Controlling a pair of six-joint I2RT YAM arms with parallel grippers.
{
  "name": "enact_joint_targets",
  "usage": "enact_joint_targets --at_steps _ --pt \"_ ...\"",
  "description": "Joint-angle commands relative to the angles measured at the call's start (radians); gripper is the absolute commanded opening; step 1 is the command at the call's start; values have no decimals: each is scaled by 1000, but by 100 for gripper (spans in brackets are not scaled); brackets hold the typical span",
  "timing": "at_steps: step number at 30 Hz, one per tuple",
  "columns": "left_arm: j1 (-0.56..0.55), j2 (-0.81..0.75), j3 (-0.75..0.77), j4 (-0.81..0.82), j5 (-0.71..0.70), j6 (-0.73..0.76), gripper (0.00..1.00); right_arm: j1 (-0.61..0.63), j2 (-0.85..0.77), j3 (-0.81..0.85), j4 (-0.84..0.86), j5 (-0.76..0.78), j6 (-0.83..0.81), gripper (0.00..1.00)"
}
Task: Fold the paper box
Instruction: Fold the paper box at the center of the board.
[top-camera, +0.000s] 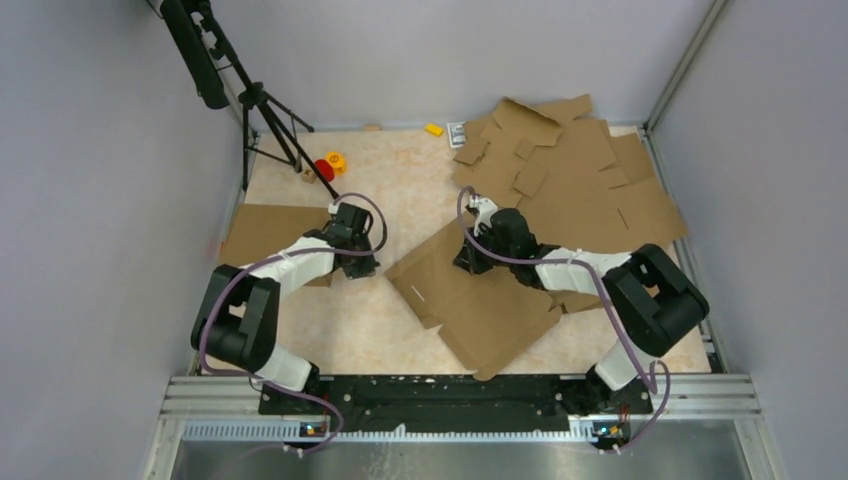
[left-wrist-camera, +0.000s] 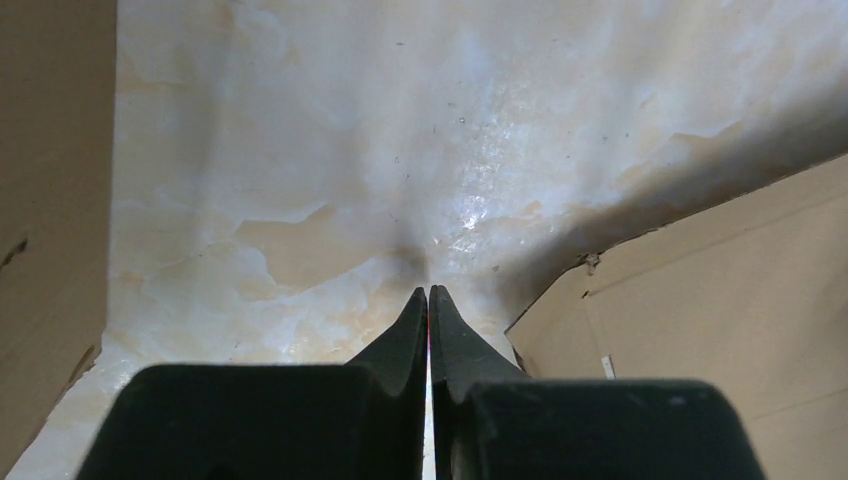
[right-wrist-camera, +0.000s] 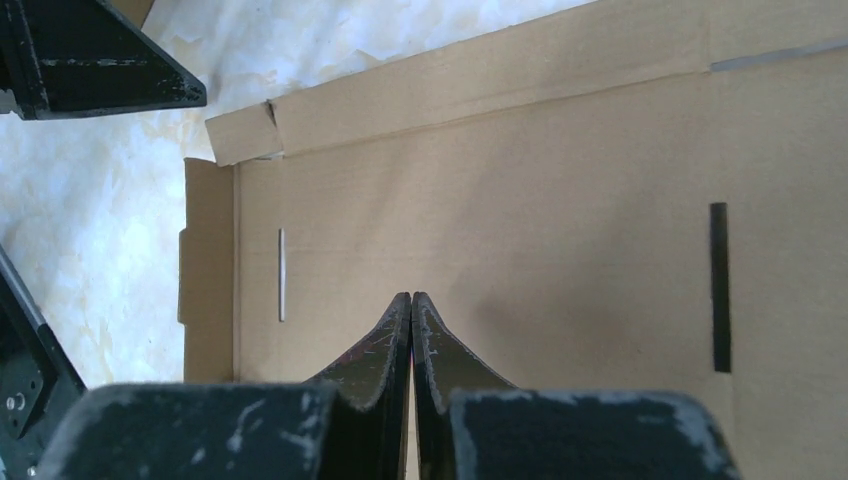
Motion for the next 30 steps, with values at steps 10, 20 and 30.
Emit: enact_joint_targets --at_steps 10,20,30 --pt "-24 27 29 145 217 -35 0 37 141 47 37 12 -28 0" --pt "-51 58 52 177 276 -21 0 40 166 65 18 -11 -41 0" --pt "-70 90 82 155 260 9 0 51 114 117 7 -104 -53 12"
